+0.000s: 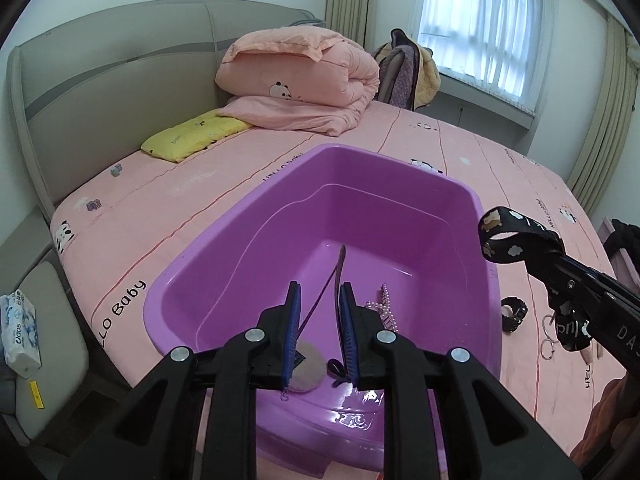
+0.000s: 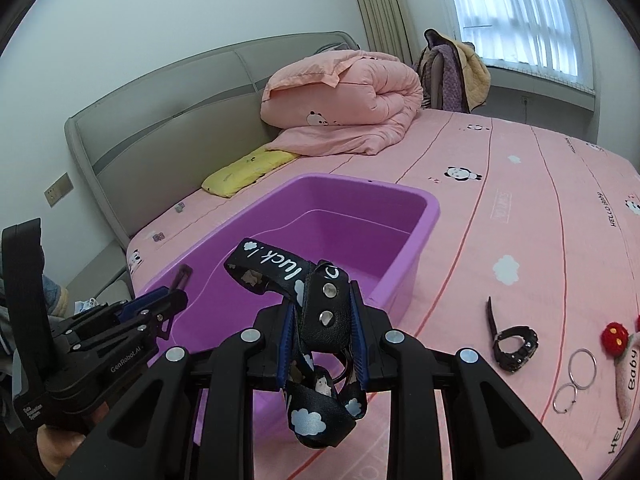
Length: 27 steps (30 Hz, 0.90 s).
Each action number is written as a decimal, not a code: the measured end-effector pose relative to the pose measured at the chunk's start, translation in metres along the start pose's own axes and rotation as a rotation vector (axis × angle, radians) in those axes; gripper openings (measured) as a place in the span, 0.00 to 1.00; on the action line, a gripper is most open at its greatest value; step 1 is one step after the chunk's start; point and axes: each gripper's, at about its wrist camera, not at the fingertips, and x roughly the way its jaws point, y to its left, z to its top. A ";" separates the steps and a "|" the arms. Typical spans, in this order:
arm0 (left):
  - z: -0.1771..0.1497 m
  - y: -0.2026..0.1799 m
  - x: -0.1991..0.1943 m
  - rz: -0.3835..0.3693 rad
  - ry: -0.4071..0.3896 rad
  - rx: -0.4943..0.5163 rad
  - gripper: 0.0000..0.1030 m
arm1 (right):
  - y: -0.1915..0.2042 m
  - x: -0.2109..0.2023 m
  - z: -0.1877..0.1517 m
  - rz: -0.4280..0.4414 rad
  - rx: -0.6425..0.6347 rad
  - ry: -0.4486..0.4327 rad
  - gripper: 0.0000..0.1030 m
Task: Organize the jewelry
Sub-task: 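Carry the hairpin and lanyard over the purple tub with both tools, then open both tools to drop the hairpin and lanyard into the tub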
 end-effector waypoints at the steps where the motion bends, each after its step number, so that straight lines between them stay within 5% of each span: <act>1: 0.002 0.002 0.005 0.004 0.015 0.001 0.19 | 0.003 0.006 0.003 0.002 -0.001 0.008 0.23; 23: 0.014 0.029 0.075 0.035 0.269 -0.029 0.19 | 0.026 0.105 0.023 -0.059 -0.001 0.225 0.24; 25: 0.014 0.029 0.077 0.037 0.280 -0.024 0.23 | 0.025 0.107 0.023 -0.073 -0.002 0.239 0.28; 26: 0.013 0.029 0.078 0.037 0.285 -0.022 0.28 | 0.025 0.107 0.023 -0.085 -0.006 0.241 0.37; 27: 0.013 0.030 0.078 0.044 0.287 -0.021 0.43 | 0.025 0.106 0.024 -0.100 -0.010 0.234 0.54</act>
